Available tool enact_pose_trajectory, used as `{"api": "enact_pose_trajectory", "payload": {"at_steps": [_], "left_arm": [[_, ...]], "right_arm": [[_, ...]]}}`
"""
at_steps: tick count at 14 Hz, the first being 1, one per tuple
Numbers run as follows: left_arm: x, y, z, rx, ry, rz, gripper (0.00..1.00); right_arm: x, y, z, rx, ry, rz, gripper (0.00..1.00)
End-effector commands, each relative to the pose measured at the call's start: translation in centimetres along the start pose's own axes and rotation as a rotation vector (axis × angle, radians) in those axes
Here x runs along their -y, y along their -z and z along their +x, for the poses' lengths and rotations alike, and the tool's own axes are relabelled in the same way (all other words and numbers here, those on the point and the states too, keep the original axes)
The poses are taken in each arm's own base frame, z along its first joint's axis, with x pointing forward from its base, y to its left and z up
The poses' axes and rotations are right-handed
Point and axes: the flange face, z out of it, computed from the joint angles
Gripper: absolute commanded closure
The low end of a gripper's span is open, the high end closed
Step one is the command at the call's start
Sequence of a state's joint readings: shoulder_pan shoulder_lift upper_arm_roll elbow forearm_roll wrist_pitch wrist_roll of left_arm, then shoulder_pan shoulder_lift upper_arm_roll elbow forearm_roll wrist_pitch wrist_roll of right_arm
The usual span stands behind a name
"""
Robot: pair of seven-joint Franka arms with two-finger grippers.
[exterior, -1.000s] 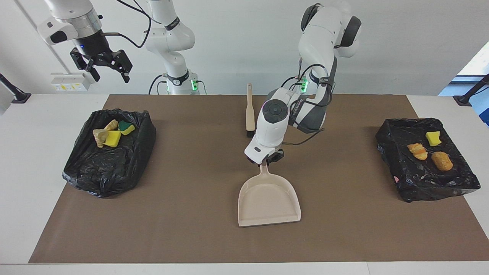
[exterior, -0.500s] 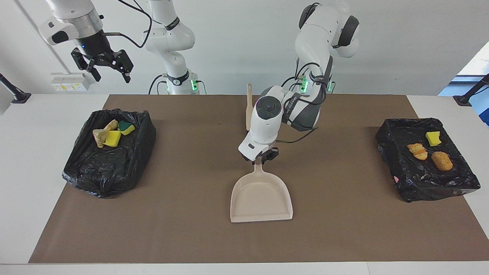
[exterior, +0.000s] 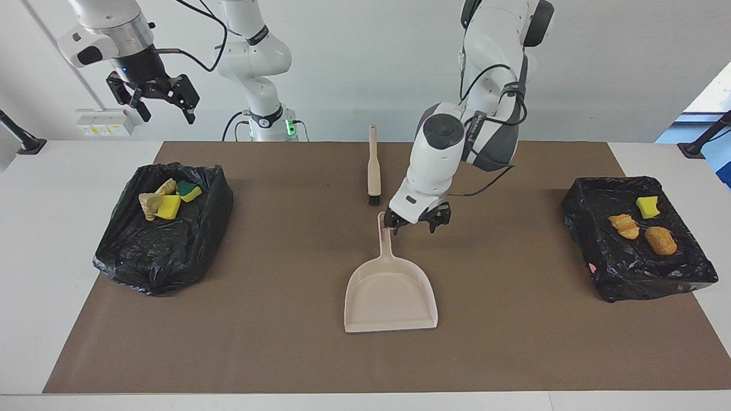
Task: Sweep and dump trash in bin
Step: 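Set the dustpan down, open the left gripper and withdraw it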
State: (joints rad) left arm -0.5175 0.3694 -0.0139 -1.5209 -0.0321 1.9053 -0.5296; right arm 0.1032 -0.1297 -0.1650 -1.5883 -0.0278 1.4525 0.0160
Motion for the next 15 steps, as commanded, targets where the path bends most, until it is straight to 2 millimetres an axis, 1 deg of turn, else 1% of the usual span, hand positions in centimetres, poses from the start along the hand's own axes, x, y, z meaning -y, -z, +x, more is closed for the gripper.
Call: {"api": "enact_pose_trajectory", "payload": {"at_steps": [1,2,3,4,5,6,7,9,10,12,13,15], "left_arm": [[7.8,5.8,-4.7,-0.028,-0.041,0.002,0.00],[10.8,8.5,-5.6,-0.028,-0.075,0.003,0.00],[12.3,10.6,-6.9,0.010,-0.113,0.018,0.00],[14.0,12.7,-7.5,0.023,-0.130,0.022,0.00],[16.1,15.0,-7.5,0.005,-0.133,0.016,0.00],[18.7,17.3,-7.5,-0.011,-0.127,0.012,0.00],[20.8,19.3,-7.5,-0.021,-0.119,0.010,0.00],[23.3,23.0,-7.6,-0.018,-0.145,0.015,0.00],[24.6,24.3,-7.3,-0.026,-0.152,0.016,0.00],[27.0,24.8,-6.1,0.000,-0.119,0.013,0.00],[27.9,25.6,-5.7,-0.008,-0.109,0.012,0.00],[29.4,25.6,-5.3,-0.002,-0.150,0.014,0.00]], "right_arm": [[-0.1,0.1,-0.6,0.003,0.020,-0.005,0.00],[-0.1,0.1,-0.6,0.003,0.020,-0.005,0.00],[-0.1,0.1,-0.6,0.003,0.020,-0.005,0.00],[-0.1,0.1,-0.6,0.003,0.020,-0.005,0.00],[-0.1,0.1,-0.6,0.003,0.020,-0.005,0.00],[-0.1,0.1,-0.6,0.003,0.020,-0.005,0.00],[-0.1,0.1,-0.6,0.003,0.020,-0.005,0.00],[-0.1,0.1,-0.6,0.003,0.020,-0.005,0.00],[-0.1,0.1,-0.6,0.003,0.020,-0.005,0.00],[-0.1,0.1,-0.6,0.002,0.020,-0.005,0.00],[-0.1,0.1,-0.6,0.002,0.020,-0.005,0.00],[-0.1,0.1,-0.6,0.003,0.020,-0.005,0.00]]}}
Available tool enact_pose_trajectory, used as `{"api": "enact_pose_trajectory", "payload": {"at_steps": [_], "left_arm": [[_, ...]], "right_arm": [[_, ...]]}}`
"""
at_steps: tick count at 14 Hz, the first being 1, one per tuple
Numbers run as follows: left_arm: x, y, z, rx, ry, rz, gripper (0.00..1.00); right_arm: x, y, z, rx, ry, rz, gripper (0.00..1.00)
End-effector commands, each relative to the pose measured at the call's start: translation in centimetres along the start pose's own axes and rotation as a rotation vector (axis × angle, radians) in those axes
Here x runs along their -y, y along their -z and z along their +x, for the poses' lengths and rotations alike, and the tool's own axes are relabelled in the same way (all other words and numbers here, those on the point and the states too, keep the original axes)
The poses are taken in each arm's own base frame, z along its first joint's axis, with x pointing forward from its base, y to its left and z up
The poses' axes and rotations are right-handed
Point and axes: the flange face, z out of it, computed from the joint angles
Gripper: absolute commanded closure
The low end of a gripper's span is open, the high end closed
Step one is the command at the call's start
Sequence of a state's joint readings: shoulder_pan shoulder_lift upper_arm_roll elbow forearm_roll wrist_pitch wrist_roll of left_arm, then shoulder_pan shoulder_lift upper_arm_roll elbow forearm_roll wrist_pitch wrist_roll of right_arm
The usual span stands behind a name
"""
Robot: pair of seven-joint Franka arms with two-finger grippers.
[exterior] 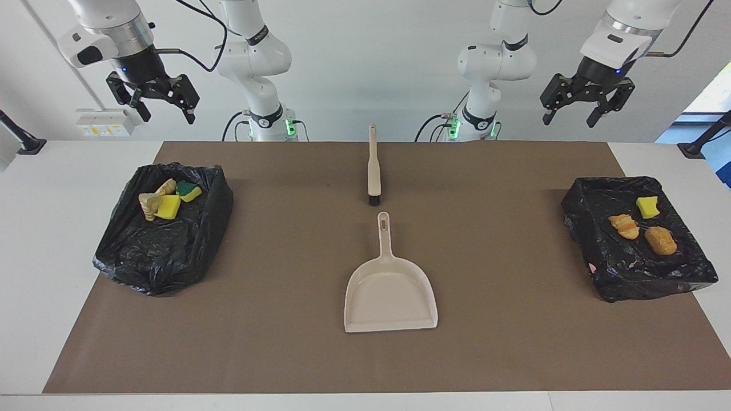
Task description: Sweep and dump trash in bin
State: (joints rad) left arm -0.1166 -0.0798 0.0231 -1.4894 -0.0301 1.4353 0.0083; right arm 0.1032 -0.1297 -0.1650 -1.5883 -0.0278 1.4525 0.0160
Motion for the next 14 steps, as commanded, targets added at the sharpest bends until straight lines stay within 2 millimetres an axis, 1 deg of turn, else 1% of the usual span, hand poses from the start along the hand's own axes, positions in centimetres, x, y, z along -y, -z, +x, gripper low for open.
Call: {"api": "enact_pose_trajectory", "payload": {"at_steps": [1,2,3,7,9,14], "left_arm": [[1.8,0.4,0.8,0.022,-0.057,0.006,0.00],[2.5,0.5,0.8,0.021,-0.072,0.011,0.00],[2.5,0.7,0.5,0.022,-0.074,0.009,0.00],[2.8,0.3,0.2,0.053,-0.063,0.008,0.00],[3.8,0.4,0.3,0.042,-0.045,0.015,0.00],[4.0,0.3,0.1,0.039,-0.033,0.021,0.00]], "right_arm": [[-0.1,0.1,-0.6,0.003,0.020,-0.005,0.00],[-0.1,0.1,-0.6,0.002,0.020,-0.005,0.00],[-0.1,0.1,-0.6,0.003,0.020,-0.005,0.00],[-0.1,0.1,-0.6,0.003,0.020,-0.005,0.00],[-0.1,0.1,-0.6,0.002,0.020,-0.005,0.00],[-0.1,0.1,-0.6,0.003,0.021,-0.003,0.00]]}}
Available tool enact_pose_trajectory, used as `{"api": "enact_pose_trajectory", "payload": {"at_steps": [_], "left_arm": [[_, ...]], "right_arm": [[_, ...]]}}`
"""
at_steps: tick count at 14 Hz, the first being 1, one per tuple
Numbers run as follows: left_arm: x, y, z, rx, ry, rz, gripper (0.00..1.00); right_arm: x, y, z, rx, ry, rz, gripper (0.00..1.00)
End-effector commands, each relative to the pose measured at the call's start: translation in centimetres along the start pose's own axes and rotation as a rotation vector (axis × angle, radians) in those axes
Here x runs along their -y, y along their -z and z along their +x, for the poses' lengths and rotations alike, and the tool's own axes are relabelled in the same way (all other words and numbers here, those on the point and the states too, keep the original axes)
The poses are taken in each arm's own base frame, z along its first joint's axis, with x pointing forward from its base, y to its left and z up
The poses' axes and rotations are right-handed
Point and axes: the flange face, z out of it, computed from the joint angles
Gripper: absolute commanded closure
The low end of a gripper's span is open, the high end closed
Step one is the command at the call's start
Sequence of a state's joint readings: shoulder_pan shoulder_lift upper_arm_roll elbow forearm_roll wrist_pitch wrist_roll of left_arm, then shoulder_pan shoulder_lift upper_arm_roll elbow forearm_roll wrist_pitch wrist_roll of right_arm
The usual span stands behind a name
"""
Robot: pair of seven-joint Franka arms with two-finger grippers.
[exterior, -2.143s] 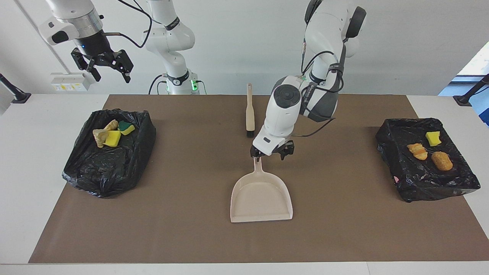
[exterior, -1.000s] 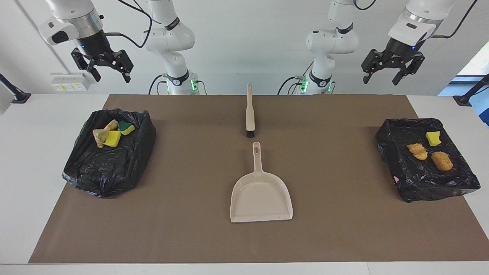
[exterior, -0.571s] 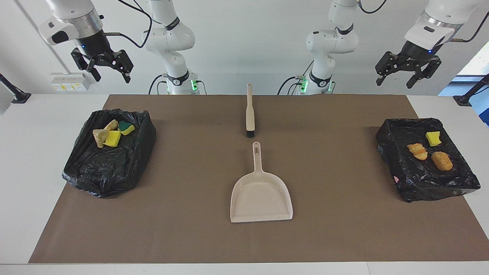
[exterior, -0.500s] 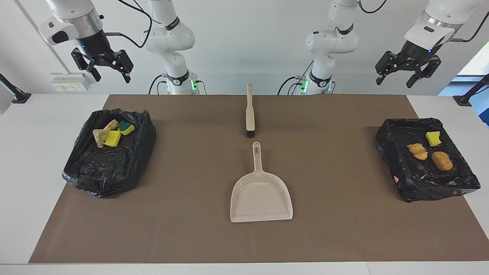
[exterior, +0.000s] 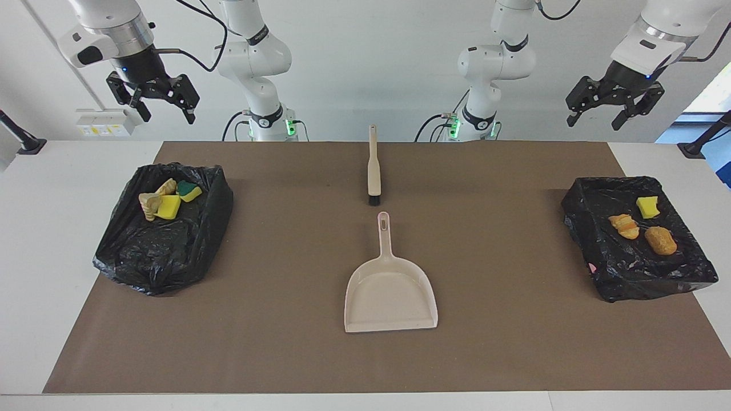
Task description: Sweep and dump trash in bin
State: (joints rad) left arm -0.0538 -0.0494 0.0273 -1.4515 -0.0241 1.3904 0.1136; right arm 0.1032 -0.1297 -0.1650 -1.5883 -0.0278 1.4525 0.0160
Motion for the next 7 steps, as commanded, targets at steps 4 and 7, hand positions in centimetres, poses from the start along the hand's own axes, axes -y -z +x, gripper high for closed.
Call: {"api": "enact_pose_trajectory", "payload": {"at_steps": [4,7], "left_arm": [[0.69,0.47,-0.25,0.003,0.005,0.033,0.00],[0.73,0.48,-0.24,0.003,0.004,0.050,0.00]], "right_arm": [[-0.07,0.07,-0.56,0.003,0.020,-0.005,0.00],[-0.07,0.07,-0.56,0.003,0.020,-0.005,0.00]]}}
